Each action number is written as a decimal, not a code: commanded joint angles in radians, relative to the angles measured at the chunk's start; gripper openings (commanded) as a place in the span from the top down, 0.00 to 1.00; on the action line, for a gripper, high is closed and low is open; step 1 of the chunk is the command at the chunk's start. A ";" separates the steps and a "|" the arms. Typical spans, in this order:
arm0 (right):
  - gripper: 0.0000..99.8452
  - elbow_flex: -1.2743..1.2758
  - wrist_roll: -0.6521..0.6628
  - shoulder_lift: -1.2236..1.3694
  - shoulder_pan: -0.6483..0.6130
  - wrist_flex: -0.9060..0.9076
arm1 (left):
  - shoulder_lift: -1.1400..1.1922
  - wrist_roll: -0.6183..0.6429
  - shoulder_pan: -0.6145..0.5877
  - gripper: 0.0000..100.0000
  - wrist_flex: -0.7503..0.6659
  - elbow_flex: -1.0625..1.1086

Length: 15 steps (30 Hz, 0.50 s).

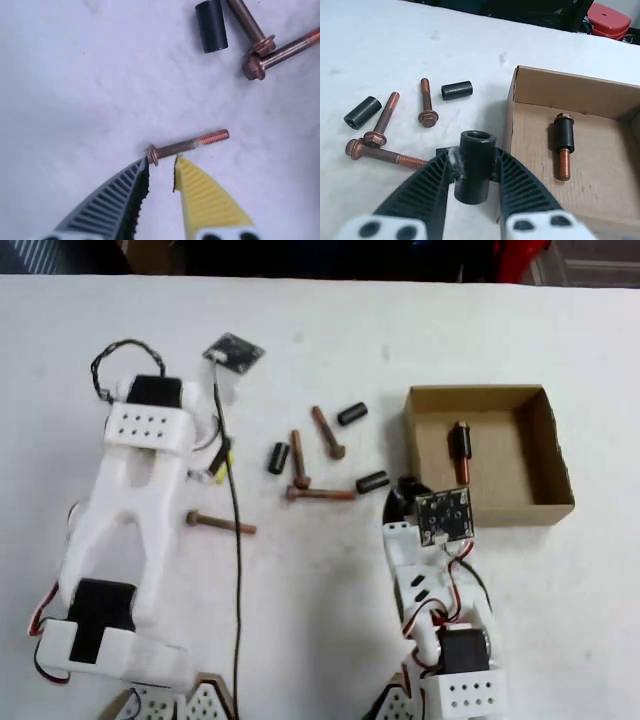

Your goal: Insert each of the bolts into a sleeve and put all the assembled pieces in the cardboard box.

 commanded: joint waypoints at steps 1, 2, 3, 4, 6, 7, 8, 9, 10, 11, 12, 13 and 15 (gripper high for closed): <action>0.98 0.009 0.000 -0.012 0.005 0.004 | -0.002 0.173 0.005 0.89 0.123 -0.117; 0.98 0.009 0.000 -0.012 0.005 0.004 | -0.002 0.219 0.001 0.89 0.149 -0.132; 0.98 0.009 0.000 -0.012 0.005 0.004 | -0.002 0.267 -0.001 0.89 0.172 -0.141; 0.98 0.009 0.000 -0.012 0.005 0.004 | -0.002 0.307 -0.002 0.89 0.195 -0.144; 0.98 0.009 0.000 -0.012 0.005 0.004 | -0.002 0.368 0.004 0.89 0.212 -0.127; 0.98 0.009 0.000 -0.012 0.005 0.004 | -0.002 0.385 0.007 0.89 0.212 -0.110; 0.98 0.009 0.000 -0.012 0.005 0.004 | -0.002 0.393 0.005 0.89 0.210 -0.097; 0.98 0.009 0.000 -0.012 0.005 0.004 | -0.002 0.391 -0.001 0.89 0.210 -0.087; 0.98 0.009 0.000 -0.012 0.005 0.004 | -0.002 0.391 -0.002 0.89 0.210 -0.081; 0.98 0.009 0.000 -0.012 0.005 0.004 | -0.002 0.391 -0.004 0.89 0.210 -0.080; 0.98 0.009 0.000 -0.012 0.005 0.004 | -0.002 0.391 0.002 0.89 0.210 -0.074; 0.98 0.009 0.000 -0.012 0.005 0.004 | 0.001 0.391 0.005 0.89 0.210 -0.074; 0.98 0.009 0.000 -0.012 0.005 0.004 | 0.005 0.396 0.002 0.89 0.210 -0.074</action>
